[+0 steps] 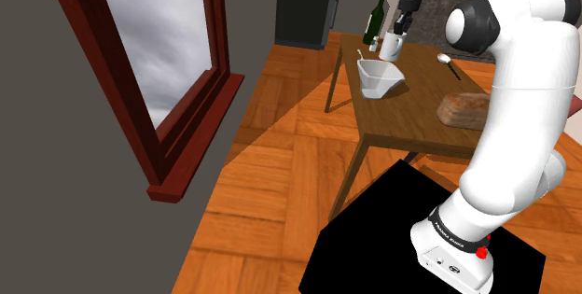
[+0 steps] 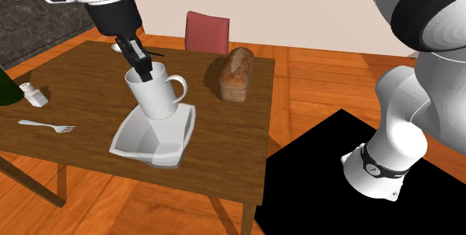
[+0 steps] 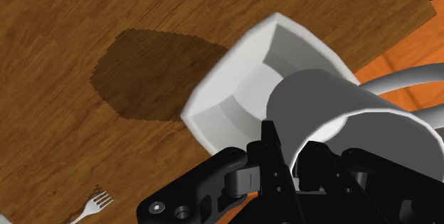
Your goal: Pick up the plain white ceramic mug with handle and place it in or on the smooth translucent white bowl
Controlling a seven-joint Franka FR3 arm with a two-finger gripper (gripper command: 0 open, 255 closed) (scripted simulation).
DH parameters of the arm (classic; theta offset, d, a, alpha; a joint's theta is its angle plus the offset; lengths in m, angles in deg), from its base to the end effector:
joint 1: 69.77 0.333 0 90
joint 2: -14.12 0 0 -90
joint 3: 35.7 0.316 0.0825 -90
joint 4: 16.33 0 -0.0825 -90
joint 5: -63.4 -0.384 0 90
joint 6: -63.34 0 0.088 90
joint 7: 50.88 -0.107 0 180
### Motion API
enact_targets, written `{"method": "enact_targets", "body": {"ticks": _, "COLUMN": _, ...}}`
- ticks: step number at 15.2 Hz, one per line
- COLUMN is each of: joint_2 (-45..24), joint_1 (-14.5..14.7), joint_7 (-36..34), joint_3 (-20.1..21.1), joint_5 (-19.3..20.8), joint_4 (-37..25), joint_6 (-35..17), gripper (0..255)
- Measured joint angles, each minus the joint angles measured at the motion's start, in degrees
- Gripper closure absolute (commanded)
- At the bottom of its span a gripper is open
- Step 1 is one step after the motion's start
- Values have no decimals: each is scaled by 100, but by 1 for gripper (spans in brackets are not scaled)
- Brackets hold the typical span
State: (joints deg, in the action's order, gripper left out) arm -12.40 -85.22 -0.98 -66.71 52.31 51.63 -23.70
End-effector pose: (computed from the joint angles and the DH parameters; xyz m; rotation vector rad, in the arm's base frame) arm 0.5310 -0.4082 0.5443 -3.1100 -0.1598 0.1190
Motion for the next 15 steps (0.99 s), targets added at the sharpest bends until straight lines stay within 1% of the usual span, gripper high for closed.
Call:
{"method": "enact_targets", "body": {"ticks": 10, "joint_2": 87, "joint_1": 157, "joint_7": 1, "joint_3": 14, "joint_5": 33, "joint_4": 901, "joint_6": -806, "gripper": 255}}
{"method": "enact_targets", "body": {"ticks": 15, "joint_2": 118, "joint_1": 177, "joint_7": 3, "joint_3": 11, "joint_5": 44, "joint_4": 1009, "joint_6": -887, "gripper": 255}}
